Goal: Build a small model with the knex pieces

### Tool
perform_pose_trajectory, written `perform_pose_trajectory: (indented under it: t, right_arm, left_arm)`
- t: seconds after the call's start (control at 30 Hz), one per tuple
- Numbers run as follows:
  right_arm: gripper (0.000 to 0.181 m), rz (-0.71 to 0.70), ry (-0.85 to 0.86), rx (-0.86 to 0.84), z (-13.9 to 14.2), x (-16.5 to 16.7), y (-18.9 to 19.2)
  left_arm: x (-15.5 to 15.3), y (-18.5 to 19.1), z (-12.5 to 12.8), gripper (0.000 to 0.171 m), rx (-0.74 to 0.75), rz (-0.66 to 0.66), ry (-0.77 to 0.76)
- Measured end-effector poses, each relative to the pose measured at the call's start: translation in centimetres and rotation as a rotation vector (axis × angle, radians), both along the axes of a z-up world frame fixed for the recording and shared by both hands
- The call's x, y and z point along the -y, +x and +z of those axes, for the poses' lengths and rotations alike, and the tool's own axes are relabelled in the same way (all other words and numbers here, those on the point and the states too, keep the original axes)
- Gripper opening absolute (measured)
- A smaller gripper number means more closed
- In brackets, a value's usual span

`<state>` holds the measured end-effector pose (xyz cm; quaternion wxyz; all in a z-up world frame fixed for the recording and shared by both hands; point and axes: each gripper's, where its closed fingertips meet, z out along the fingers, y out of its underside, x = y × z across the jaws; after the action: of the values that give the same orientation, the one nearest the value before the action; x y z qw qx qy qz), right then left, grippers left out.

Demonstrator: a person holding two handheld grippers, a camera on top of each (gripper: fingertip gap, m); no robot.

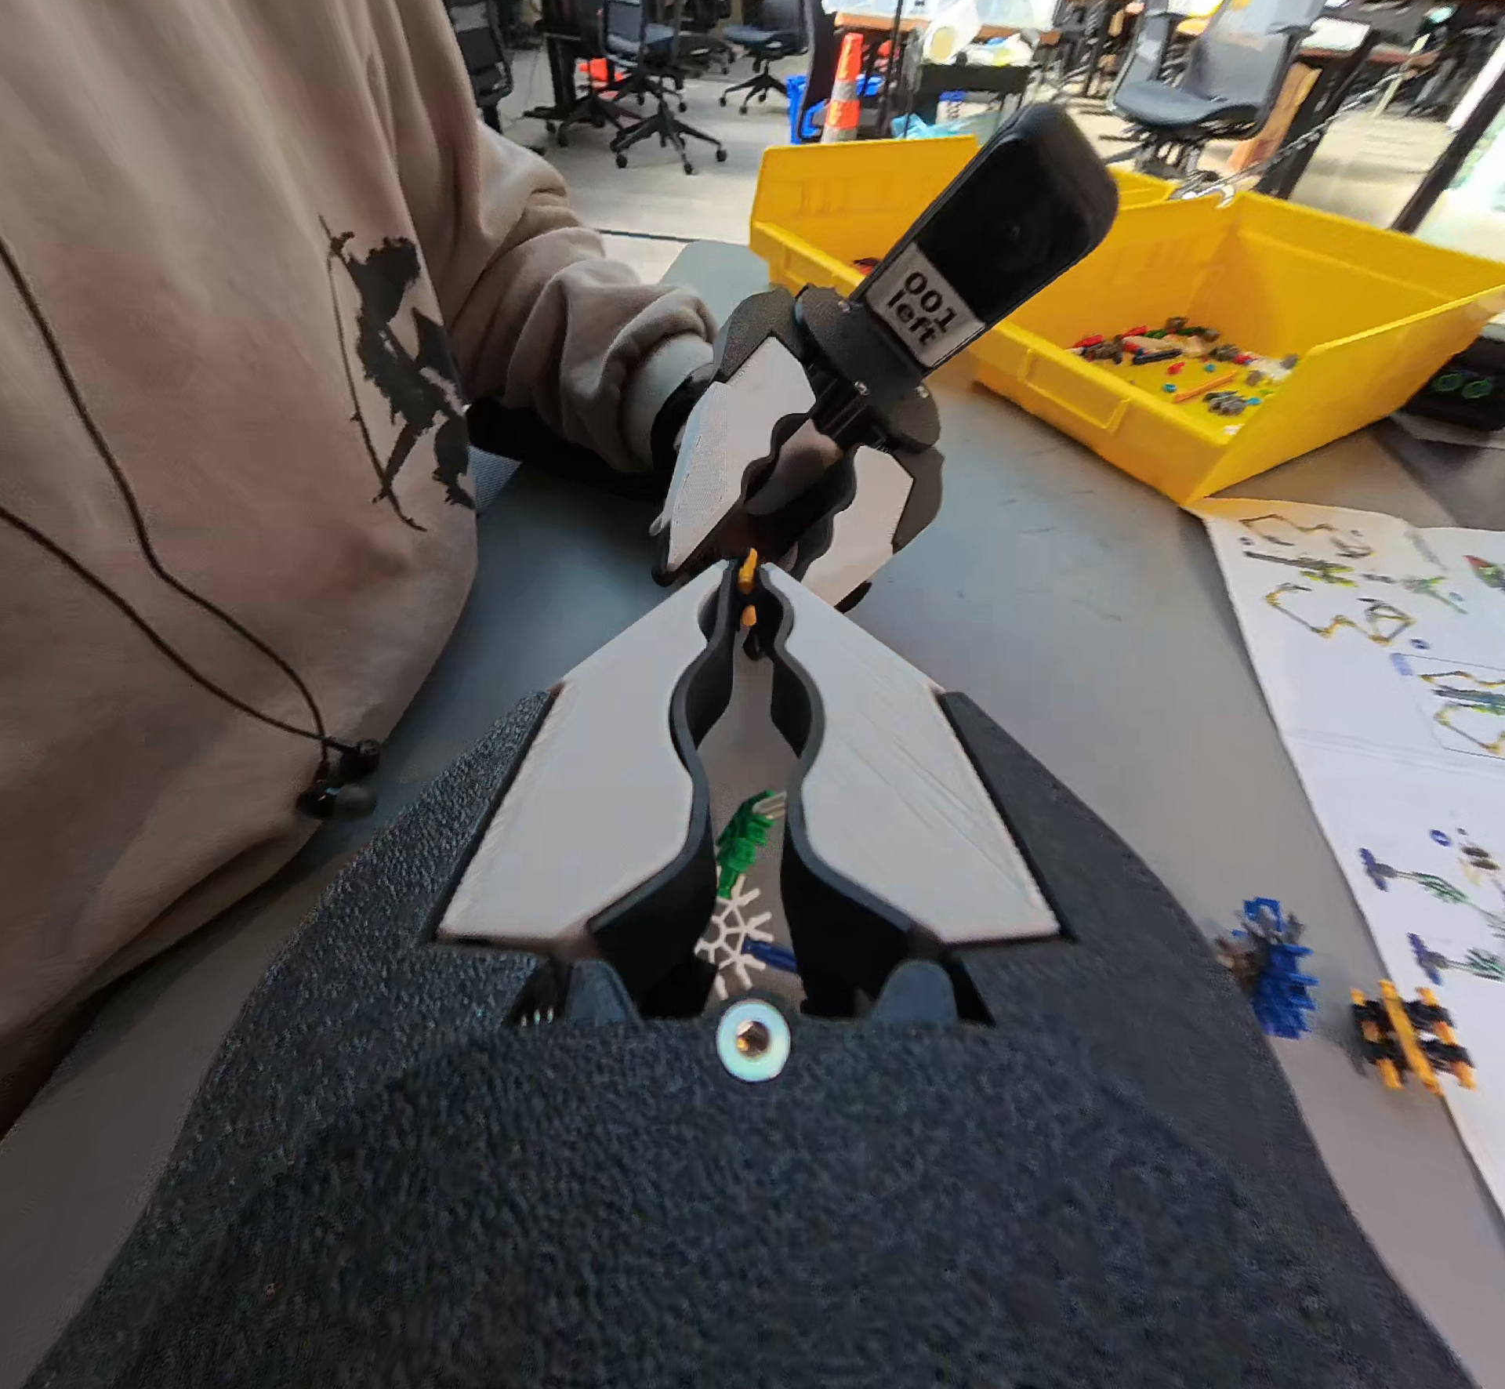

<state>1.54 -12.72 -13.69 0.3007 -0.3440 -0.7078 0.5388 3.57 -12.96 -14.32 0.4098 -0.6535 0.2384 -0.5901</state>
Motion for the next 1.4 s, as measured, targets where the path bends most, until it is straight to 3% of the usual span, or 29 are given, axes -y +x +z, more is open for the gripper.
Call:
perform_pose_trajectory:
  t: [0.33,0.53,0.97,1.23,1.4]
  right_arm:
    - [0.002,-0.299,0.198,-0.213,1.6,-2.3,-2.9]
    - [0.002,-0.483,0.263,-0.336,2.8,-3.0,-3.9]
    - [0.002,-0.512,0.285,-0.380,2.8,-2.5,-4.2]
    - [0.002,-0.472,0.415,-0.384,2.4,-2.1,-4.0]
    - [0.002,-0.498,0.493,-0.377,2.4,-2.4,-3.9]
  left_arm:
    - [-2.7,-4.0,2.7,0.023,0.304,0.155,-0.101]
    - [-3.7,-5.8,3.8,0.027,0.664,0.130,-0.299]
    - [-3.3,-5.8,4.4,0.022,0.634,0.130,-0.246]
    - [-2.7,-5.1,4.1,0.022,0.574,0.080,-0.256]
    - [-2.9,-5.0,3.9,0.023,0.519,0.125,-0.227]
